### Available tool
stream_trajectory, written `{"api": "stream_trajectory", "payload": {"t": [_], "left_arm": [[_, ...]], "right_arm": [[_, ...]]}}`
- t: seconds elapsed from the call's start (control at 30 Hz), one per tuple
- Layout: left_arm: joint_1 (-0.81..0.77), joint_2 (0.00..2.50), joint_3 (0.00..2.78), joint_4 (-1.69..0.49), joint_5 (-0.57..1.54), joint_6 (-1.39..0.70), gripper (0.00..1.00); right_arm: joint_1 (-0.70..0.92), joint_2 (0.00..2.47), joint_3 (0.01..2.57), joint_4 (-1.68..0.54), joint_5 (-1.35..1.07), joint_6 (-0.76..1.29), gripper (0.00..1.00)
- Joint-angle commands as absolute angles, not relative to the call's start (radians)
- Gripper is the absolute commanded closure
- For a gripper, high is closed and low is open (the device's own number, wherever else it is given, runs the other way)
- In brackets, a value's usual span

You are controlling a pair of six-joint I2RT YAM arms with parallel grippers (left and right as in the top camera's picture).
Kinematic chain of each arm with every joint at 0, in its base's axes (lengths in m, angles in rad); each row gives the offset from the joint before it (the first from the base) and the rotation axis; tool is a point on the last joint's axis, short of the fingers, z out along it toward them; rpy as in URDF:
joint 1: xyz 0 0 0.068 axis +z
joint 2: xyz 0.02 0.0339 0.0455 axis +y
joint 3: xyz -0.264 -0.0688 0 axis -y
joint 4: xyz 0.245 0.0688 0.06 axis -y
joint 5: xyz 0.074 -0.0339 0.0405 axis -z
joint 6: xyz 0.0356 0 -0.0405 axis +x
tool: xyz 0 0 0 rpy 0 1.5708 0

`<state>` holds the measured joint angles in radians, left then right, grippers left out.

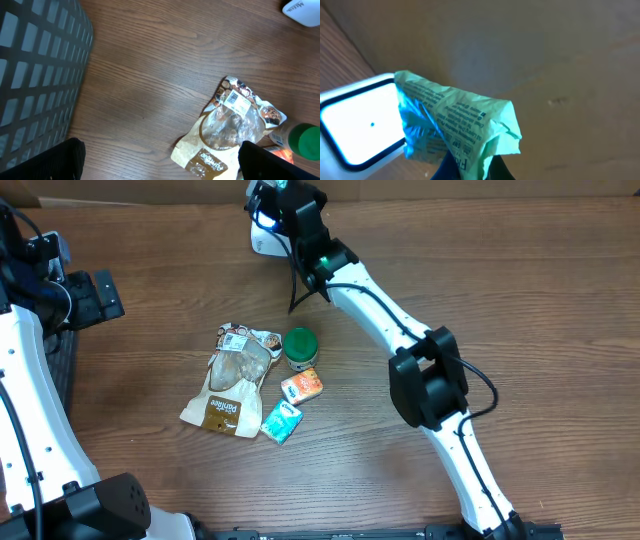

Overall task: Scan the item barcode
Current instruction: 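Hold the green pack's barcode in front of the white scanner, then carry the green pack to the table's right side and release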

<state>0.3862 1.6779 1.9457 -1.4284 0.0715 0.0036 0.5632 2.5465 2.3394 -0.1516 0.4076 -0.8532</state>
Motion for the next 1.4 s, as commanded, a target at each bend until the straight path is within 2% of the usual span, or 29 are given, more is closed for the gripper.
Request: {"api": "stream_trajectory", "payload": {"t": [0.0,0.13,0.23,0.4,0.57,0.77,1.1,1.37], "left_arm": [[0.383,1.675,1.957,-1.428,0.078,0.02,0.0],[0.383,1.675,1.957,-1.428,0.078,0.02,0.0],[0.383,1.675,1.957,-1.428,0.078,0.02,0.0],[0.383,1.675,1.957,-1.428,0.078,0.02,0.0],[0.383,1.675,1.957,-1.428,0.078,0.02,0.0],[0.383,1.675,1.957,-1.428,0.078,0.02,0.0],[0.383,1.675,1.957,-1.428,0.078,0.02,0.0],[0.383,1.675,1.957,-1.428,0.078,0.02,0.0]], "right_arm": [[0.559,2.263,2.369,-0.289,0.418,-0.514,0.96],[0.552,2.061,2.369,-0.663,0.413,-0.081,0.96],[0.521,1.945,2.369,-0.925,0.316,0.084,0.96],[0.375,1.81,2.369,-1.324,0.004,0.224,0.96],[0.189,1.807,2.352,-1.577,-0.134,0.24,0.96],[0.042,1.81,2.159,-1.56,-0.179,0.24,0.96],[-0.111,1.81,1.652,-1.225,-0.316,0.279,0.96],[-0.227,1.81,1.411,-1.042,-0.316,0.296,0.96]]}}
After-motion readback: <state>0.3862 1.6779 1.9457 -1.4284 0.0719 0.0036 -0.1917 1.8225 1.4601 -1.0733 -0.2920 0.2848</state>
